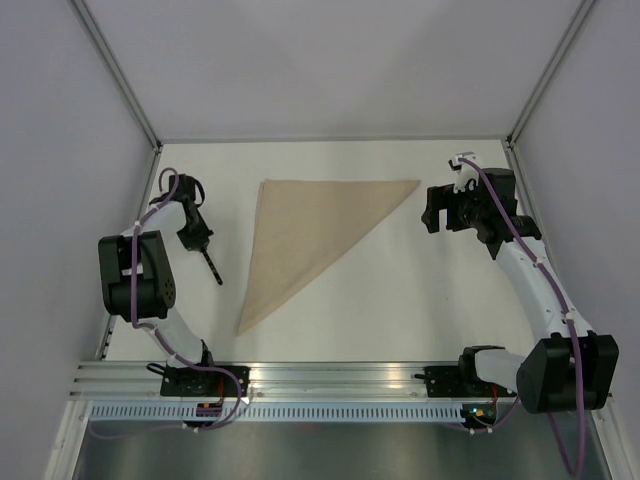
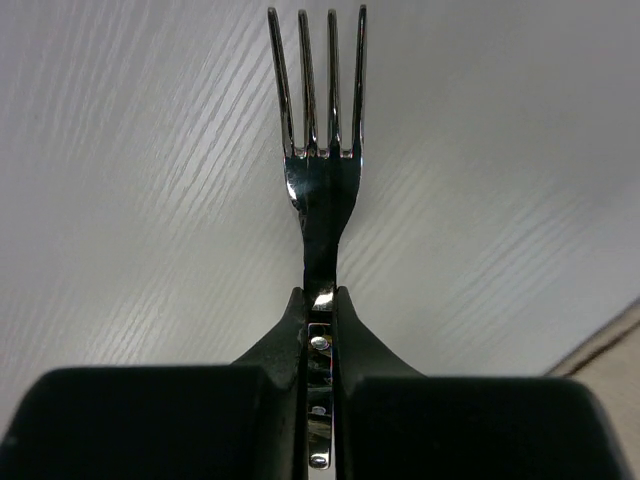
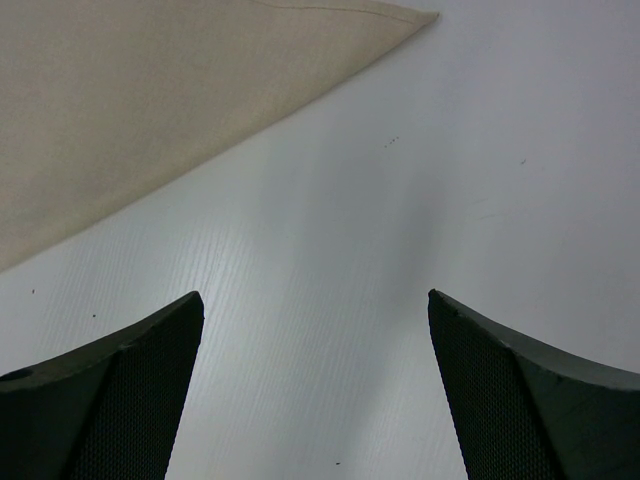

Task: Fold the napkin, place the utensils inside, and roll it up
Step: Pick up the fork at the center of the board, then place the fork on the napkin.

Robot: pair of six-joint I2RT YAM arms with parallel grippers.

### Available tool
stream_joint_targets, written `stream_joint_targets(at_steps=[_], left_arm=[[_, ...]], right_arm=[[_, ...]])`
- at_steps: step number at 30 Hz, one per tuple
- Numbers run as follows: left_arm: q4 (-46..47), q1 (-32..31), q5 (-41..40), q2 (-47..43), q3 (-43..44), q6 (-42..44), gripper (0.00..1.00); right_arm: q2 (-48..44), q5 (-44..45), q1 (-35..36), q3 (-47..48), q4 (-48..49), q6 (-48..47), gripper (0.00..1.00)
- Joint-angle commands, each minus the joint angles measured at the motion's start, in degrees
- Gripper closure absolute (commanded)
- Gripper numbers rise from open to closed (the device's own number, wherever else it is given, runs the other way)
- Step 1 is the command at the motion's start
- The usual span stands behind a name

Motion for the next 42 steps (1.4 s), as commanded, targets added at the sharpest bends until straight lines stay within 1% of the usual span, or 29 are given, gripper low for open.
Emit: stream_joint_targets(at_steps=[1, 2, 3, 5, 6, 7, 8, 9, 10, 11, 12, 13, 14, 15, 17, 18, 20, 25, 31, 36, 42], left_arm=[[0.05, 0.09, 3.51, -1.28, 7.21, 6.04, 0.98], [-0.04, 0.01, 4.56, -2.33, 9.75, 6.84, 0.98], [0.05, 0.0, 8.14, -2.77, 11.08, 7.89, 0.98], [-0.04, -1.13, 9.49, -4.7, 14.41, 10.71, 0.98], [-0.04, -1.83, 14.63, -5.06, 15.56, 11.85, 0.98], [-0.12, -2.8, 16.33, -5.24, 16.7, 14.73, 0.98], [-1.52, -5.59, 17.31, -5.15, 19.33, 16.32, 0.98], [-2.4, -7.01, 18.1, -4.63, 20.66, 17.99, 0.98], [-3.28, -9.9, 18.2, -4.27, 22.93, 21.66, 0.98], [-4.77, -14.1, 18.2, -3.75, 23.83, 23.61, 0.98], [-5.48, -16.32, 18.2, -2.87, 24.53, 27.64, 0.98], [-6.01, -18.52, 18.11, -2.08, 25.23, 29.5, 0.98], [-6.97, -22.8, 18.2, -1.46, 26.2, 31.09, 0.98], [-7.5, -24.76, 18.11, 0.28, 26.73, 33.45, 0.98], [-8.65, -29.58, 18.11, 2.31, 28.66, 34.88, 0.98], [-9.7, -30.83, 18.54, 3.63, 29.28, 35.58, 0.98], [-10.41, -33.99, 18.9, 7.14, 31.29, 35.76, 0.98], [-11.29, -37.87, 22.32, 13.03, 35.16, 35.85, 0.98], [-13.66, -42.79, 21.63, 20.07, 39.38, 35.77, 0.98], [-13.75, -43.41, 23.21, 24.28, 41.59, 33.48, 0.98], [-13.66, -44.47, 23.73, 26.84, 43.96, 32.77, 0.98]], right_arm=[[0.16, 1.3, -0.17, 0.69, -0.13, -0.05, 0.02], [0.25, 1.3, -0.09, 0.69, -0.13, -0.14, 0.02], [0.25, 1.3, -0.09, 0.69, -0.04, -0.05, 0.02], [0.25, 1.3, -0.09, 0.69, 0.14, -0.05, 0.02], [0.42, 1.21, -0.09, 0.69, 0.14, 0.03, 0.02], [0.51, 1.12, -0.09, 0.78, 0.31, 0.03, 0.02], [0.6, 1.03, -0.09, 0.86, 0.23, 0.03, 0.02], [0.68, 1.03, -0.17, 0.69, 0.4, 0.03, 0.02], [0.77, 1.03, -0.17, 0.69, 0.49, 0.03, 0.02], [0.86, 0.95, -0.17, 0.6, 0.49, 0.03, 0.02], [0.86, 0.95, -0.09, 0.6, 0.4, 0.03, 0.02], [0.86, 1.03, -0.17, 0.6, 0.49, 0.03, 0.02], [0.86, 1.12, -0.17, 0.51, 0.58, -0.05, 0.02], [0.86, 1.12, -0.09, 0.6, 0.58, 0.03, 0.02], [0.69, 1.12, -0.09, 0.51, 0.75, 0.12, 0.02], [0.6, 1.12, -0.09, 0.34, 0.84, 0.12, 0.02], [0.42, 1.21, -0.17, 0.25, 1.1, 0.12, 0.02], [0.25, 2.35, -0.17, 0.16, 1.37, 0.21, 0.02], [-0.02, 3.58, -0.17, 0.07, 1.63, 0.21, 0.02], [-0.46, 4.02, -0.09, -0.1, 1.98, 0.21, 0.02], [-0.63, 4.2, -0.09, -0.1, 1.9, -0.05, 0.02]])
